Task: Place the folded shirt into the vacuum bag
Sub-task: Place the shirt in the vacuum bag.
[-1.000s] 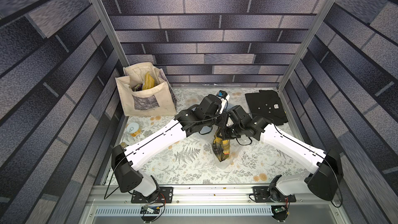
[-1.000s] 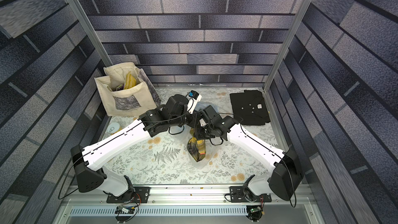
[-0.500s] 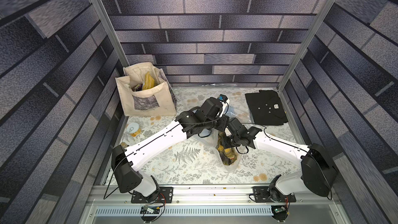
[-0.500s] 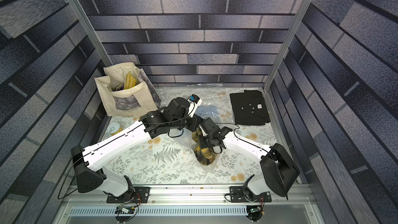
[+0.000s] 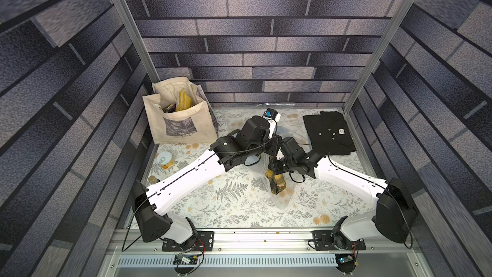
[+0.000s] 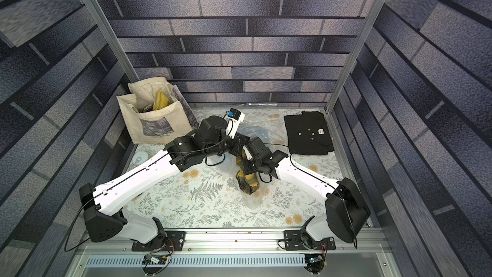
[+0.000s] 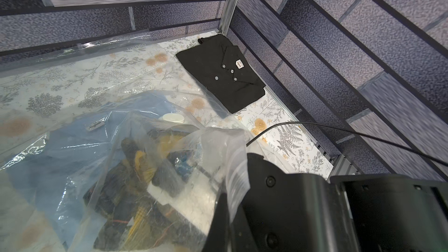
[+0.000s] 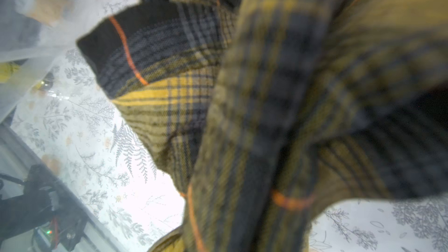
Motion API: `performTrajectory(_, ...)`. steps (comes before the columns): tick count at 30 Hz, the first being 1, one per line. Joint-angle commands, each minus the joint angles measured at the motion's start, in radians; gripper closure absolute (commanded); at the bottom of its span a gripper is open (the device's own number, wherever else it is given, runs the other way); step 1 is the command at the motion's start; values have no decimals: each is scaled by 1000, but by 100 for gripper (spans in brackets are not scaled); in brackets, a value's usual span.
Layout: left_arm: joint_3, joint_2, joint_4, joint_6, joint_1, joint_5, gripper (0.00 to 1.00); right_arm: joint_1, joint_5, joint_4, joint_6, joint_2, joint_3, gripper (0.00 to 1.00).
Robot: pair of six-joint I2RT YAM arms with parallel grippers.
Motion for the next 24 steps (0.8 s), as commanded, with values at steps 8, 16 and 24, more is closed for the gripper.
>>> performTrajectory(8, -17, 12, -67, -11, -35, 123, 96, -11, 153, 135, 4, 104, -25, 88)
performTrajectory(16, -25, 13, -68, -10, -31, 107, 96, -10, 183, 54, 32, 53, -34, 54)
performTrajectory(24, -30, 25, -45, -54, 27, 102, 96, 57, 253, 197, 57, -2, -211, 58)
